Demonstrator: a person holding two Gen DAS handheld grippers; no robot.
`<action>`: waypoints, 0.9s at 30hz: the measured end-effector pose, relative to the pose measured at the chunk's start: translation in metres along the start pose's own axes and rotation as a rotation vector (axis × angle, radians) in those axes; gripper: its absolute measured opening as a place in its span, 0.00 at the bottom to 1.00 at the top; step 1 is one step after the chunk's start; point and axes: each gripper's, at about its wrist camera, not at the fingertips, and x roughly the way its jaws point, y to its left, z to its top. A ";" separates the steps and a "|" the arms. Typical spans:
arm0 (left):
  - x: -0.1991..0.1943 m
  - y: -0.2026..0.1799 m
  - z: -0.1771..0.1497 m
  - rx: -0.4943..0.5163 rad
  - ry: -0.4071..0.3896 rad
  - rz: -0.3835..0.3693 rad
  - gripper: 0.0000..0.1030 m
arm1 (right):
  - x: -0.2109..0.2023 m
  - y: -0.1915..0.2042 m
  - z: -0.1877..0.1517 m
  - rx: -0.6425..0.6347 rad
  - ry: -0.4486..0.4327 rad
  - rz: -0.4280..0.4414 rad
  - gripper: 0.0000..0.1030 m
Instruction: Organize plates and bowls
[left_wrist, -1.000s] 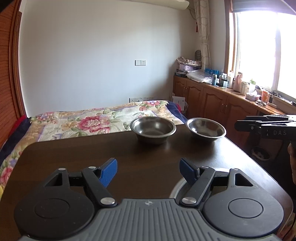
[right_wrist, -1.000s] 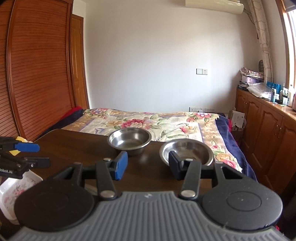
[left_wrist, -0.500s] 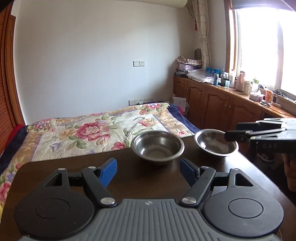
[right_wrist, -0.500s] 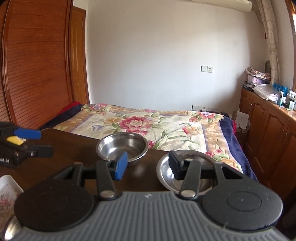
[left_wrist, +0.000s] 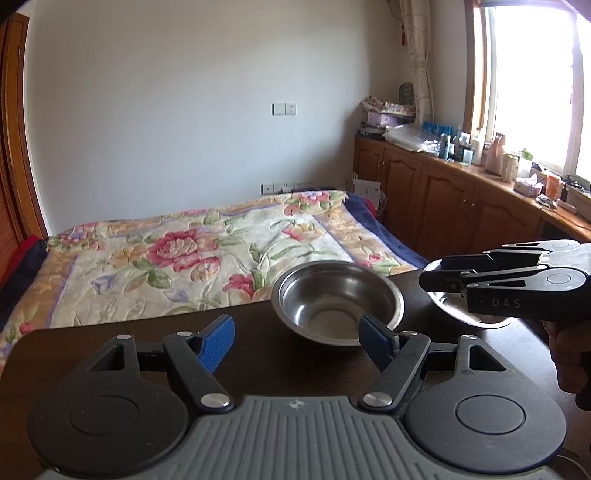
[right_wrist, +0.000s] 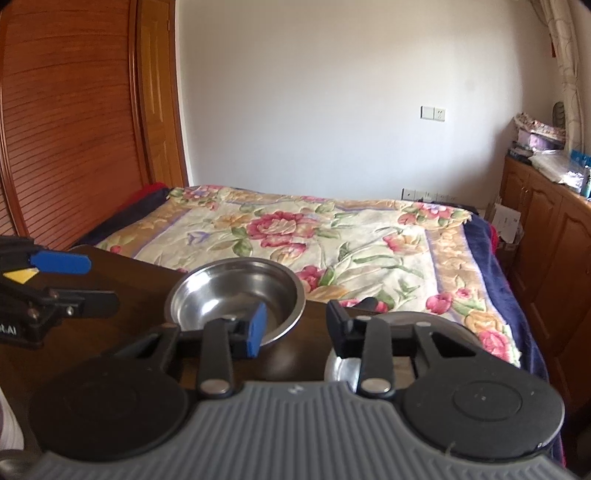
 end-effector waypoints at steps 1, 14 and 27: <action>0.004 0.000 0.000 -0.001 0.006 0.003 0.73 | 0.003 0.000 0.000 -0.002 0.005 0.004 0.37; 0.048 0.008 0.006 -0.044 0.069 -0.014 0.63 | 0.040 0.004 0.004 -0.006 0.072 0.040 0.36; 0.068 0.011 0.005 -0.100 0.118 -0.050 0.53 | 0.051 0.008 0.001 -0.006 0.110 0.056 0.36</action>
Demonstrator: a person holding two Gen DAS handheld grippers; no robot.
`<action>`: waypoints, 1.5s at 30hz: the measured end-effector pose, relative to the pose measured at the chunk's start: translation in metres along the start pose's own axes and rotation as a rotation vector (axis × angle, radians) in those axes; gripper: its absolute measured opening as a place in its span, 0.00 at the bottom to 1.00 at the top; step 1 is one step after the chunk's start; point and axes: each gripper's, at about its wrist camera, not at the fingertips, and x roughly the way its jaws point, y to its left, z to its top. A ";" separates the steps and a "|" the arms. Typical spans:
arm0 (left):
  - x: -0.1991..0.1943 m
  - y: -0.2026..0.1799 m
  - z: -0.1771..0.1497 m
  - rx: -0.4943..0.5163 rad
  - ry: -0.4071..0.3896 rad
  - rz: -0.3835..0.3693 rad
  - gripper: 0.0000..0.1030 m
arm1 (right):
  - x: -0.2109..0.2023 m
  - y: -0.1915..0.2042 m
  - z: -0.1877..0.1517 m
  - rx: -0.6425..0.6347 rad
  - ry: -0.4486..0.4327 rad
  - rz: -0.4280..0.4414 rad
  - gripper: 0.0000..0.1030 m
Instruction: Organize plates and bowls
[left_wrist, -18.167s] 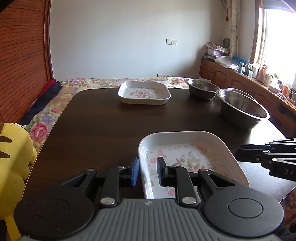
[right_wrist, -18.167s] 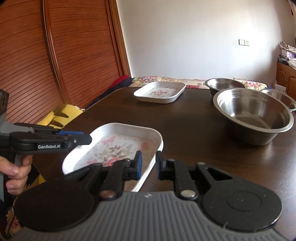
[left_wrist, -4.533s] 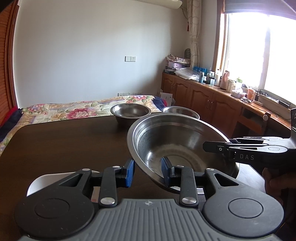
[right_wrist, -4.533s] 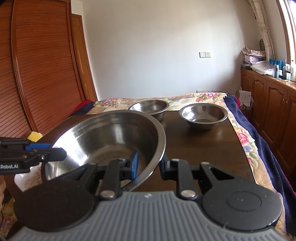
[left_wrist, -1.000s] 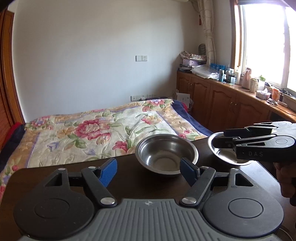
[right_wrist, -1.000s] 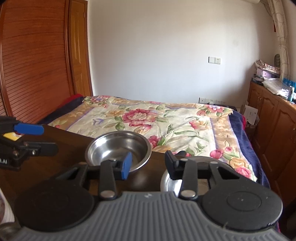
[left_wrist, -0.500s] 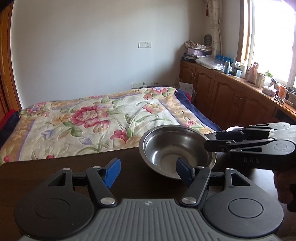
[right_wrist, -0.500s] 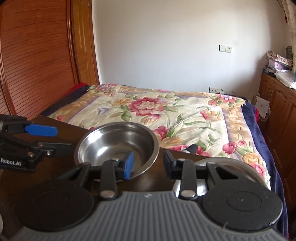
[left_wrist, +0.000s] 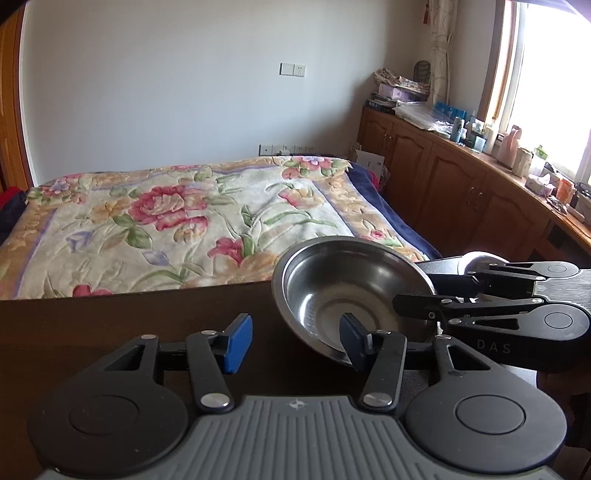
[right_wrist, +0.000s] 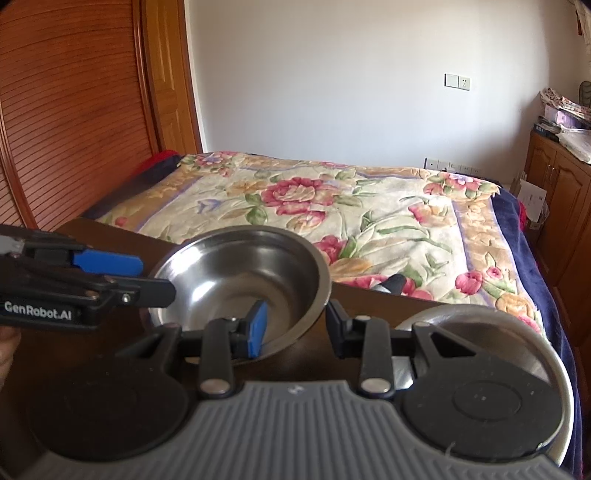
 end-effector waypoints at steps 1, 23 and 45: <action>0.000 0.000 -0.001 -0.003 0.003 -0.004 0.53 | 0.000 0.001 0.000 -0.001 0.001 0.000 0.36; 0.002 0.008 -0.009 -0.060 0.054 -0.035 0.20 | 0.000 -0.006 -0.006 0.133 0.030 0.072 0.15; -0.105 -0.025 -0.006 0.007 -0.111 -0.097 0.19 | -0.090 0.012 0.005 0.103 -0.125 0.040 0.13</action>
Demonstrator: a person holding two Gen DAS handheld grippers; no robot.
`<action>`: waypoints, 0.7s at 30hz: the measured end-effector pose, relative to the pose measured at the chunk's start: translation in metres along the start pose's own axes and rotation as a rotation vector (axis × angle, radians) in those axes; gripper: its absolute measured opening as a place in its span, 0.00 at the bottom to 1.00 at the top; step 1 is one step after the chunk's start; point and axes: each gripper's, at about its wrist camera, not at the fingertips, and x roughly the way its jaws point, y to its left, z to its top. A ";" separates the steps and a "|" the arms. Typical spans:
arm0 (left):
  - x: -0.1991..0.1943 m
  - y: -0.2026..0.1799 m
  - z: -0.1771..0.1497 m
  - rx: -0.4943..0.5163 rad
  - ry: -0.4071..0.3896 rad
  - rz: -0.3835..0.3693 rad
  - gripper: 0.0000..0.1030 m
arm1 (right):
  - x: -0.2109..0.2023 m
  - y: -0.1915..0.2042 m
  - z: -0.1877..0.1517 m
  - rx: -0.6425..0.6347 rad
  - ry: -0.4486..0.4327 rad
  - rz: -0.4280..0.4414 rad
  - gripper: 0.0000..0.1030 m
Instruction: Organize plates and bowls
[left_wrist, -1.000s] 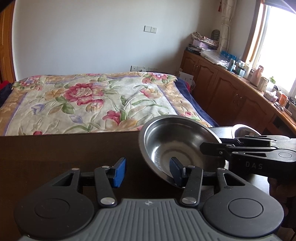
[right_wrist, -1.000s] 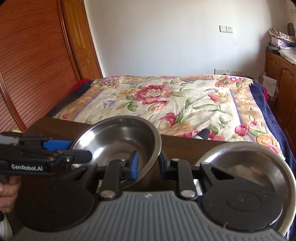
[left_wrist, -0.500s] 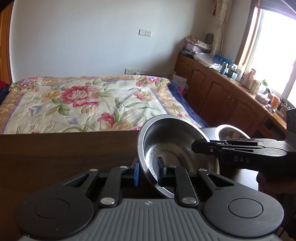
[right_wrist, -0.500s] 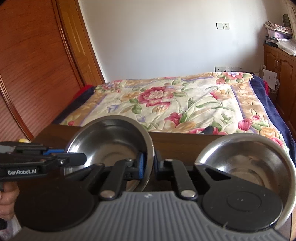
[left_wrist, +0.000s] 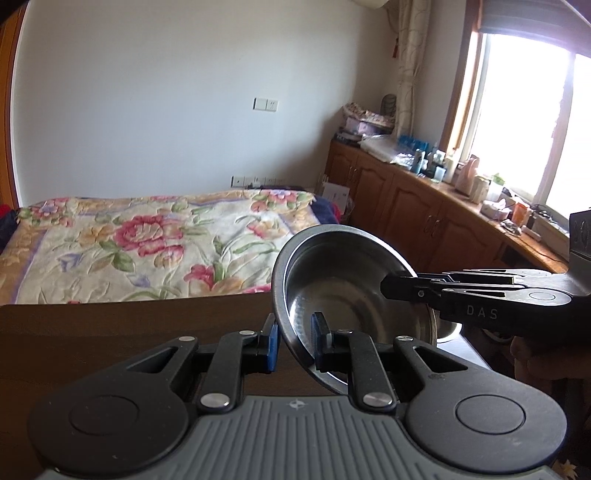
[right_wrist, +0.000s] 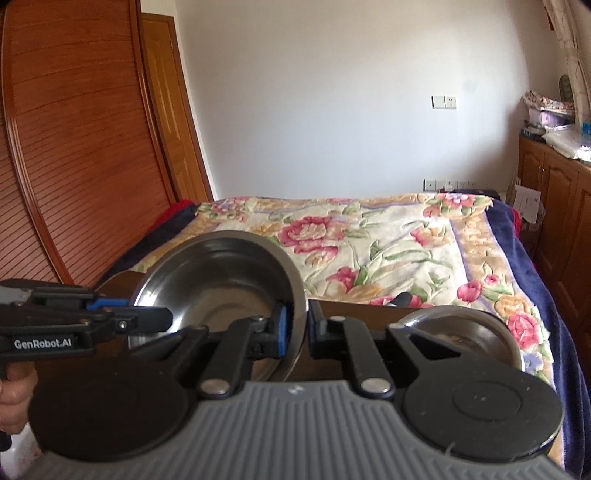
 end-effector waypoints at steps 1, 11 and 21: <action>-0.004 -0.001 0.000 0.003 -0.006 -0.002 0.19 | -0.004 0.001 0.000 -0.003 -0.006 0.000 0.13; -0.044 -0.018 -0.015 0.034 -0.042 -0.024 0.18 | -0.040 0.015 -0.010 -0.026 -0.047 -0.015 0.13; -0.065 -0.025 -0.046 0.031 -0.023 -0.052 0.18 | -0.063 0.028 -0.032 -0.050 -0.029 -0.034 0.13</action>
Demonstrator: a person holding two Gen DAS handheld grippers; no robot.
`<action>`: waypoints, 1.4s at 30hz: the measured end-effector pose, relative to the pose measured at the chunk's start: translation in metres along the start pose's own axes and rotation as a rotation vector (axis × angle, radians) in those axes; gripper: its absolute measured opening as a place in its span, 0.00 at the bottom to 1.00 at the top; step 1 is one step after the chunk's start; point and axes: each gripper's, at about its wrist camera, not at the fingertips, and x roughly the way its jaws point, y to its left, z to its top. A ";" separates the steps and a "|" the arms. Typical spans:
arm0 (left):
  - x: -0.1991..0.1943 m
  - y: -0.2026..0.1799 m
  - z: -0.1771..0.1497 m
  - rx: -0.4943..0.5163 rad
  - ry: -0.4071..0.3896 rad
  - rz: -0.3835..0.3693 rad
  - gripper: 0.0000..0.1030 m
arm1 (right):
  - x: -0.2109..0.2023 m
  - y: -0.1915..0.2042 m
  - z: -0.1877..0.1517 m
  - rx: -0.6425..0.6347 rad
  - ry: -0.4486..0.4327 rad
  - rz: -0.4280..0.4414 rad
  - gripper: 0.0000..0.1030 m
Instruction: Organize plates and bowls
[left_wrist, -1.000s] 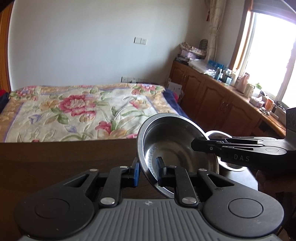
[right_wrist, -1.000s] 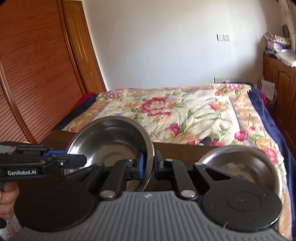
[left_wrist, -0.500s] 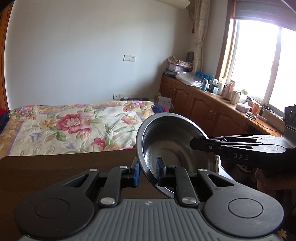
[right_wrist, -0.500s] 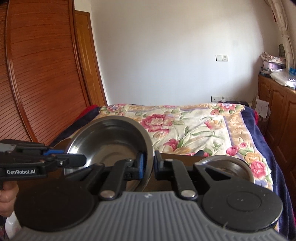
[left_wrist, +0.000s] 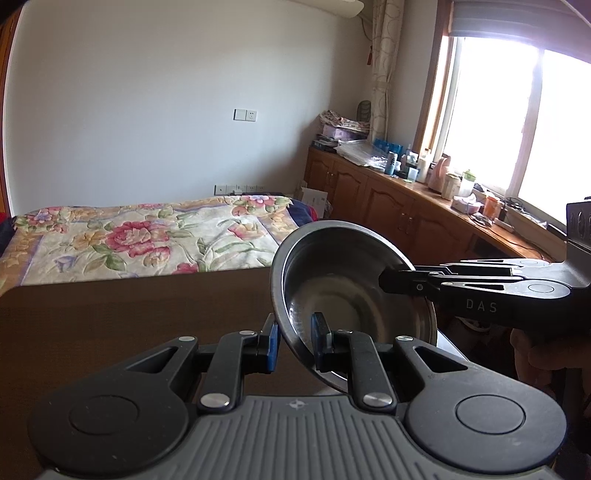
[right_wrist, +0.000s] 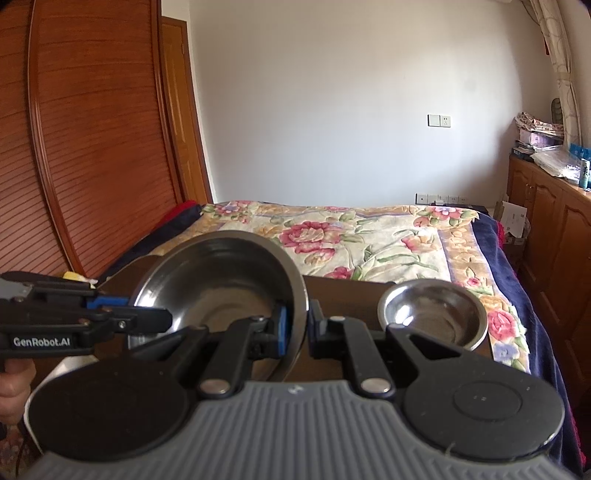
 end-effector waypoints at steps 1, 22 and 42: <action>-0.002 -0.001 -0.003 0.000 0.002 -0.002 0.18 | -0.002 0.001 -0.002 -0.003 0.002 -0.001 0.13; -0.024 -0.016 -0.068 -0.022 0.059 -0.008 0.19 | -0.026 0.022 -0.056 -0.025 0.048 0.012 0.13; -0.022 -0.031 -0.089 0.022 0.110 0.026 0.19 | -0.032 0.016 -0.086 0.043 0.049 0.014 0.12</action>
